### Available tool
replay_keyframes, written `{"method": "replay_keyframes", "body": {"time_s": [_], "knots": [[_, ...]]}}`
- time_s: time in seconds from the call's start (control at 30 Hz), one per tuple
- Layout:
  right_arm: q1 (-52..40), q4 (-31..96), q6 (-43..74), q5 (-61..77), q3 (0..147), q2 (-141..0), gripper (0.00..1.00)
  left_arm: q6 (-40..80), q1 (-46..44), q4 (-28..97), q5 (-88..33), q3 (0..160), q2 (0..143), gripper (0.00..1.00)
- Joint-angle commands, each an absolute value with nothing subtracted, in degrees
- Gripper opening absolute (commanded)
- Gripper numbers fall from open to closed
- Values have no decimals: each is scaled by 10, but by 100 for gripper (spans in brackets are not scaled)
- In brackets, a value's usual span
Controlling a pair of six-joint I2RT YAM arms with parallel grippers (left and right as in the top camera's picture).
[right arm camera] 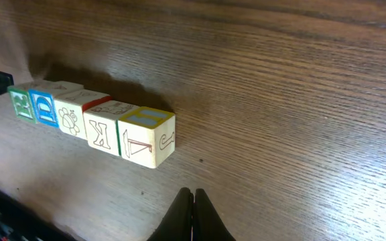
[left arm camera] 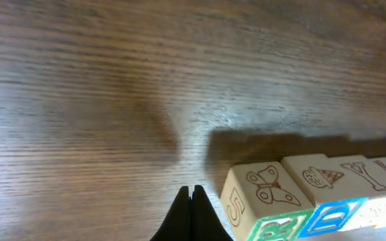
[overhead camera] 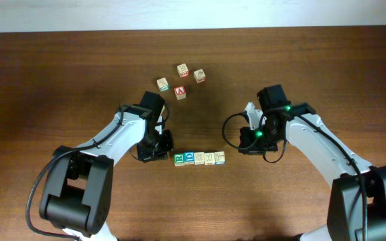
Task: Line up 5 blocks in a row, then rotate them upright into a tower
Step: 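Lower both grippers to the two ends of the block row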
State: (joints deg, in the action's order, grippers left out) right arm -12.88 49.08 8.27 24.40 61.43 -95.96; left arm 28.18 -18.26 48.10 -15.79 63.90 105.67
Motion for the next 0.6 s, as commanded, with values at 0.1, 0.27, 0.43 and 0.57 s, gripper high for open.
{"method": "replay_keyframes", "body": {"time_s": [0.1, 0.27, 0.43, 0.57], "knots": [[-127, 473, 73, 260, 587, -985, 4, 289, -217, 472, -178, 629, 1059, 0], [-128, 468, 73, 264, 583, -998, 4, 289, -221, 458, -178, 629, 1059, 0], [-128, 460, 73, 265, 582, -1021, 4, 289, -221, 428, -178, 629, 1059, 0], [-128, 448, 73, 266, 580, -1024, 4, 289, -222, 408, -178, 629, 1059, 0]]}}
